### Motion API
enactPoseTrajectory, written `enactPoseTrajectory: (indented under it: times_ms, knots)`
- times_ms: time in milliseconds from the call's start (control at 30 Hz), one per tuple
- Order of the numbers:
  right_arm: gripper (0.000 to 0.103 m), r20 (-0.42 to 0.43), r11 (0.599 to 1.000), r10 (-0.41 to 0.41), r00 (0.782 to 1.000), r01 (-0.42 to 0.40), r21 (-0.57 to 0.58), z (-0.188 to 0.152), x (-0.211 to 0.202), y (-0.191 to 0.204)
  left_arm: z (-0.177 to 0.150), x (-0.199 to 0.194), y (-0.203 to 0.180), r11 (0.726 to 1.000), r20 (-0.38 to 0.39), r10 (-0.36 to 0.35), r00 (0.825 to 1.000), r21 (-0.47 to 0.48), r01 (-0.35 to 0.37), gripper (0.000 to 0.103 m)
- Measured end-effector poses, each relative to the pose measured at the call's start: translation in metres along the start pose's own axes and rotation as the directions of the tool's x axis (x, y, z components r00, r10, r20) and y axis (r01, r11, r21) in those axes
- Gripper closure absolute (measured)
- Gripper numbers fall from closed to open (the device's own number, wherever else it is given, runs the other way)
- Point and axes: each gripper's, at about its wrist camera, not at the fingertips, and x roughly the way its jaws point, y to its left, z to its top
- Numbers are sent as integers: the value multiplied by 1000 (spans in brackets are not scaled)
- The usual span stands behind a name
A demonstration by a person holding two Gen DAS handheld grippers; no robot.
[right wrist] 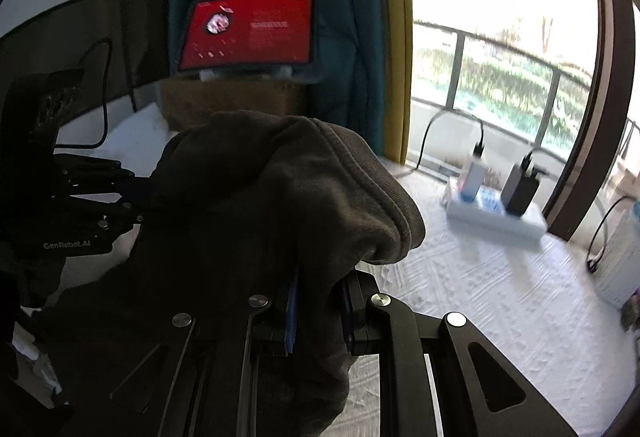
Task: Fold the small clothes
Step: 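Lift the shirt end with the left tool while the right tool grips the shirt, then fold the held shirt end down over the strip with both tools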
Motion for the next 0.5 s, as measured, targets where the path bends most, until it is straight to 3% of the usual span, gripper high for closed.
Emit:
enactPoseTrajectory:
  times_ms: [133, 333, 500]
  knots:
    - [86, -39, 1000, 15, 999, -15, 22, 1, 30, -14, 1, 18, 17, 997, -43, -39, 998, -69, 36, 78]
    - [86, -112, 998, 60, 992, -56, 37, -5, 79, -26, -5, 46, 35, 993, -124, -29, 992, -116, 15, 78]
    - [82, -178, 991, 105, 978, -87, 106, -15, 113, -39, -6, 59, 58, 971, -175, -60, 983, -237, 17, 74]
